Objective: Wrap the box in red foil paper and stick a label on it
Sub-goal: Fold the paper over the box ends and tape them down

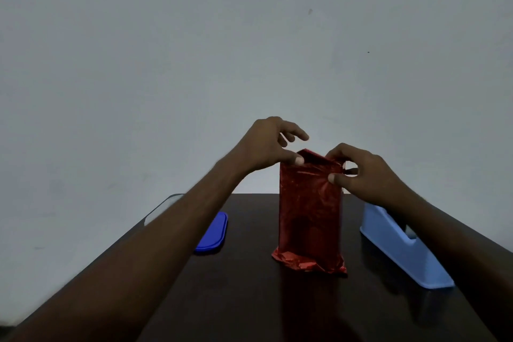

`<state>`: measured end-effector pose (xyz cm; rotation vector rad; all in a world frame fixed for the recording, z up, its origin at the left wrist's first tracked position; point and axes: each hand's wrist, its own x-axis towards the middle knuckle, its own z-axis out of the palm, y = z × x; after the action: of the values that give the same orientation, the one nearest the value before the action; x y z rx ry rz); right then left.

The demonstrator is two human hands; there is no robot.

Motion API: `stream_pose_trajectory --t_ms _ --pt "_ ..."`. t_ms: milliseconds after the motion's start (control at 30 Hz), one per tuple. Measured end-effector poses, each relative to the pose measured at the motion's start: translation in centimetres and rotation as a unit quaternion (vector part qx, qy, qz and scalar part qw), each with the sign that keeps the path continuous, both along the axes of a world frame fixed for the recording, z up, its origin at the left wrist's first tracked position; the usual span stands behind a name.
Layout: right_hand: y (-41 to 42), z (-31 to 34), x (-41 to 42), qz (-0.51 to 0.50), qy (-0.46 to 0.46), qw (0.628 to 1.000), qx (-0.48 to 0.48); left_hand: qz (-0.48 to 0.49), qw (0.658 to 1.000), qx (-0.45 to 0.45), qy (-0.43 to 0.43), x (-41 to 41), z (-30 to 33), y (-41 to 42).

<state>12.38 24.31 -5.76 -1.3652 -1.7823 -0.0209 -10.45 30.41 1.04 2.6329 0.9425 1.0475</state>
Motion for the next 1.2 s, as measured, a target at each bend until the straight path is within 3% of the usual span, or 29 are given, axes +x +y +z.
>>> stream_pose_trajectory --t_ms 167,333,533,700,1200 --pt "0.4 0.5 0.9 0.038 0.01 0.999 -0.023 -0.06 0.994 0.016 -0.093 2.3 0.2 -0.1" --pt "0.4 0.6 0.8 0.049 0.008 0.999 -0.023 -0.063 0.996 -0.015 -0.065 2.8 1.9 0.7" --pt "0.3 0.9 -0.2 0.022 0.061 0.998 0.018 -0.045 0.998 -0.003 -0.038 4.0 2.4 2.4" --pt "1.0 1.2 -0.2 0.028 0.113 0.993 -0.011 -0.013 1.0 0.003 -0.022 4.9 1.8 3.9" --pt "1.6 2.4 1.9 0.084 0.227 0.968 -0.069 0.001 0.992 -0.127 -0.023 6.4 0.3 4.6"
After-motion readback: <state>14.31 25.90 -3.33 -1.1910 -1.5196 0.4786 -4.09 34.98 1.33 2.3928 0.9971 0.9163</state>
